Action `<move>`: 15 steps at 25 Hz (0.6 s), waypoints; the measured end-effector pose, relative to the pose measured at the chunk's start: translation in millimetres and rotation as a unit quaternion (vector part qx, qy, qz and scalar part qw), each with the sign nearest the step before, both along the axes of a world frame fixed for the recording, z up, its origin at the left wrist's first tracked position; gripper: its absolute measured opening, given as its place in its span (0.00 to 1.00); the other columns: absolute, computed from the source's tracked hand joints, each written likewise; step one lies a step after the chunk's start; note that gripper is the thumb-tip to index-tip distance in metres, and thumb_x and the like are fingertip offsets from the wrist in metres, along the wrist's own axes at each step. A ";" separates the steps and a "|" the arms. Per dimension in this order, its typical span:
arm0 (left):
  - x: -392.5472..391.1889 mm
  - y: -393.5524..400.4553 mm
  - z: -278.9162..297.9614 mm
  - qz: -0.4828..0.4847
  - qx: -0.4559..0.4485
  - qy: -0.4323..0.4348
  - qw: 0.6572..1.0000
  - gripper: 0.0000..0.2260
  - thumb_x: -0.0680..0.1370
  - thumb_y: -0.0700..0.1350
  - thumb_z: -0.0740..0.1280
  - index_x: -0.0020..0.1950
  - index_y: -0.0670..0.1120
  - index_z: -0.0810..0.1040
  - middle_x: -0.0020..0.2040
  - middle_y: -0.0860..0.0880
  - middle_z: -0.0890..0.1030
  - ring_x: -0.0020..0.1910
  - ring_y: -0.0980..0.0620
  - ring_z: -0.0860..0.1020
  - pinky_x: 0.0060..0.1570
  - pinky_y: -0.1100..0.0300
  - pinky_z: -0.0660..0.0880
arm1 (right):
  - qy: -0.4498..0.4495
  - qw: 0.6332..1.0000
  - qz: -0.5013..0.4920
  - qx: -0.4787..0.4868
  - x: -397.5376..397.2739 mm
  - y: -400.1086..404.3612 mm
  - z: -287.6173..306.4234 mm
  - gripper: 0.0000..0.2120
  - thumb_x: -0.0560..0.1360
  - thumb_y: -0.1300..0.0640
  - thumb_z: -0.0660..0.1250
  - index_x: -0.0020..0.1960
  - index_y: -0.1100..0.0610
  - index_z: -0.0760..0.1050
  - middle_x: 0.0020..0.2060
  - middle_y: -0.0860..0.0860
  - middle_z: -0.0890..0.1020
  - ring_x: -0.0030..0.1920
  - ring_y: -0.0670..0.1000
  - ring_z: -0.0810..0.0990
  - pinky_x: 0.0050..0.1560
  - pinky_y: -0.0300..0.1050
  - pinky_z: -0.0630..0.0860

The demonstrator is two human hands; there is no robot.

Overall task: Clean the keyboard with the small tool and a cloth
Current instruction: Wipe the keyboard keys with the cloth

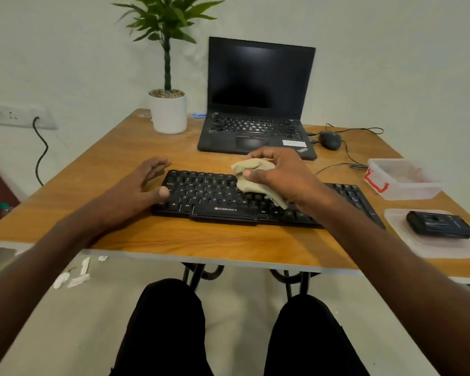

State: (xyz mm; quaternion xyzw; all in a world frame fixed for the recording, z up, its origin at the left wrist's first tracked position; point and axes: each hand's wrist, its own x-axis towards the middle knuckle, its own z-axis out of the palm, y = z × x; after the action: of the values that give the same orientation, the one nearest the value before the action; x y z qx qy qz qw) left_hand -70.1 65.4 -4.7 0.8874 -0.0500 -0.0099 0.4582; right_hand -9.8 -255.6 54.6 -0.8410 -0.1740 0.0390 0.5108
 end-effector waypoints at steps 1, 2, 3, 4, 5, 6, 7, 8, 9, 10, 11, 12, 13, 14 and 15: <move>1.7 0.2 0.1 -0.019 0.008 0.016 1.000 0.60 0.60 0.80 0.71 0.85 0.57 0.54 0.85 0.54 0.60 0.81 0.53 0.62 0.77 0.50 0.64 | -0.016 0.999 0.017 -0.024 3.3 13.2 0.6 0.12 0.74 0.55 0.78 0.57 0.50 0.84 0.47 0.46 0.88 0.44 0.44 0.87 0.44 0.43 0.84; 3.5 0.8 0.0 -0.031 0.025 0.033 0.999 0.63 0.57 0.80 0.73 0.85 0.59 0.51 0.85 0.54 0.59 0.81 0.51 0.62 0.78 0.48 0.63 | -0.028 0.998 0.037 -0.043 5.9 26.6 1.6 0.10 0.74 0.54 0.78 0.55 0.49 0.85 0.45 0.45 0.88 0.44 0.44 0.87 0.46 0.44 0.84; 6.0 2.0 -0.2 -0.039 0.051 0.044 0.997 0.65 0.55 0.81 0.74 0.85 0.62 0.49 0.85 0.55 0.59 0.80 0.49 0.63 0.79 0.46 0.63 | -0.036 0.996 0.056 -0.058 9.0 39.8 2.3 0.09 0.73 0.54 0.78 0.53 0.49 0.86 0.44 0.44 0.88 0.44 0.43 0.87 0.47 0.45 0.84; 7.9 3.5 -0.6 -0.040 0.079 0.050 0.995 0.66 0.54 0.80 0.75 0.84 0.65 0.48 0.85 0.56 0.59 0.80 0.48 0.65 0.79 0.44 0.64 | -0.037 0.995 0.070 -0.067 12.0 52.6 2.1 0.08 0.73 0.54 0.79 0.52 0.49 0.87 0.43 0.45 0.88 0.44 0.44 0.87 0.49 0.46 0.84; 9.1 3.0 -0.3 -0.038 0.102 0.048 0.993 0.66 0.54 0.79 0.77 0.84 0.66 0.47 0.85 0.57 0.60 0.79 0.48 0.66 0.79 0.44 0.64 | -0.036 0.994 0.079 -0.071 15.0 65.0 1.4 0.08 0.73 0.55 0.79 0.52 0.50 0.87 0.43 0.45 0.88 0.44 0.45 0.87 0.50 0.47 0.84; 9.4 2.6 -0.1 -0.031 0.113 0.042 0.992 0.65 0.54 0.77 0.79 0.84 0.67 0.47 0.84 0.58 0.61 0.78 0.49 0.67 0.79 0.44 0.65 | -0.032 0.993 0.086 -0.068 17.6 77.8 1.2 0.08 0.72 0.55 0.79 0.51 0.51 0.87 0.42 0.46 0.88 0.45 0.46 0.87 0.50 0.48 0.84; 10.0 1.7 -0.6 -0.023 0.113 0.031 0.993 0.64 0.55 0.75 0.80 0.83 0.67 0.48 0.83 0.58 0.64 0.77 0.49 0.68 0.78 0.46 0.66 | -0.024 0.993 0.095 -0.057 19.8 90.1 0.8 0.08 0.72 0.55 0.79 0.51 0.51 0.87 0.42 0.47 0.88 0.44 0.47 0.87 0.50 0.48 0.85; 10.0 2.5 -1.9 -0.014 0.105 0.020 0.994 0.63 0.56 0.73 0.82 0.82 0.67 0.49 0.80 0.57 0.67 0.75 0.50 0.70 0.76 0.46 0.68 | -0.013 0.994 0.105 -0.039 21.2 103.8 -0.1 0.07 0.72 0.56 0.79 0.50 0.52 0.87 0.42 0.48 0.88 0.44 0.48 0.88 0.49 0.48 0.84; 10.2 2.6 -2.9 -0.007 0.096 0.012 0.995 0.61 0.57 0.71 0.84 0.81 0.67 0.51 0.78 0.57 0.70 0.74 0.50 0.71 0.75 0.47 0.70 | -0.007 0.993 0.114 -0.027 20.8 115.9 -1.3 0.07 0.72 0.56 0.79 0.50 0.53 0.87 0.42 0.49 0.88 0.44 0.49 0.87 0.48 0.47 0.84; 9.9 2.2 -3.4 -0.002 0.091 0.007 0.996 0.61 0.57 0.70 0.85 0.81 0.67 0.52 0.76 0.57 0.71 0.72 0.50 0.73 0.74 0.46 0.71 | -0.019 0.992 0.123 -0.036 20.3 125.9 -3.4 0.07 0.72 0.56 0.79 0.50 0.53 0.87 0.42 0.48 0.88 0.44 0.48 0.87 0.47 0.45 0.83; 9.6 2.7 -4.2 0.000 0.091 0.005 0.996 0.62 0.56 0.70 0.85 0.81 0.66 0.52 0.76 0.56 0.72 0.72 0.49 0.73 0.73 0.45 0.72 | -0.061 0.986 0.135 -0.078 21.1 133.8 -5.6 0.08 0.72 0.56 0.79 0.51 0.52 0.88 0.42 0.47 0.88 0.44 0.46 0.86 0.47 0.43 0.82; 9.9 2.7 -4.5 0.001 0.093 0.005 0.996 0.63 0.56 0.70 0.85 0.82 0.65 0.51 0.77 0.55 0.71 0.73 0.49 0.72 0.74 0.45 0.72 | -0.118 0.971 0.149 -0.146 22.1 138.3 -6.8 0.09 0.72 0.55 0.79 0.51 0.51 0.88 0.43 0.46 0.88 0.45 0.45 0.85 0.46 0.43 0.81; 9.8 2.6 -4.3 0.003 0.096 0.007 0.995 0.64 0.56 0.70 0.85 0.82 0.64 0.50 0.79 0.54 0.70 0.74 0.49 0.71 0.75 0.45 0.71 | -0.171 0.948 0.161 -0.216 23.2 140.9 -6.2 0.09 0.72 0.55 0.79 0.52 0.51 0.88 0.44 0.46 0.87 0.45 0.45 0.83 0.46 0.43 0.79; 9.9 2.0 -4.2 0.002 0.099 0.006 0.995 0.64 0.57 0.69 0.85 0.83 0.63 0.50 0.80 0.55 0.68 0.75 0.49 0.70 0.76 0.47 0.69 | -0.210 0.922 0.165 -0.279 25.1 140.6 -3.2 0.10 0.72 0.55 0.79 0.52 0.51 0.87 0.44 0.47 0.87 0.46 0.45 0.83 0.46 0.43 0.78; 9.9 1.4 -4.2 0.002 0.102 0.003 0.995 0.64 0.58 0.68 0.85 0.84 0.61 0.49 0.81 0.55 0.67 0.76 0.50 0.69 0.77 0.48 0.68 | -0.233 0.902 0.163 -0.324 27.7 140.1 0.6 0.10 0.72 0.55 0.79 0.53 0.51 0.87 0.45 0.48 0.86 0.46 0.47 0.83 0.46 0.44 0.79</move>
State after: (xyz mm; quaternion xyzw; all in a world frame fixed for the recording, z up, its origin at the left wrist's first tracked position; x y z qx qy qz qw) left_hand -60.1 66.8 -8.9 0.9294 -0.0458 -0.0168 0.3660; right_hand 18.0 -115.5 55.2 -0.9051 -0.4004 -0.0211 0.1415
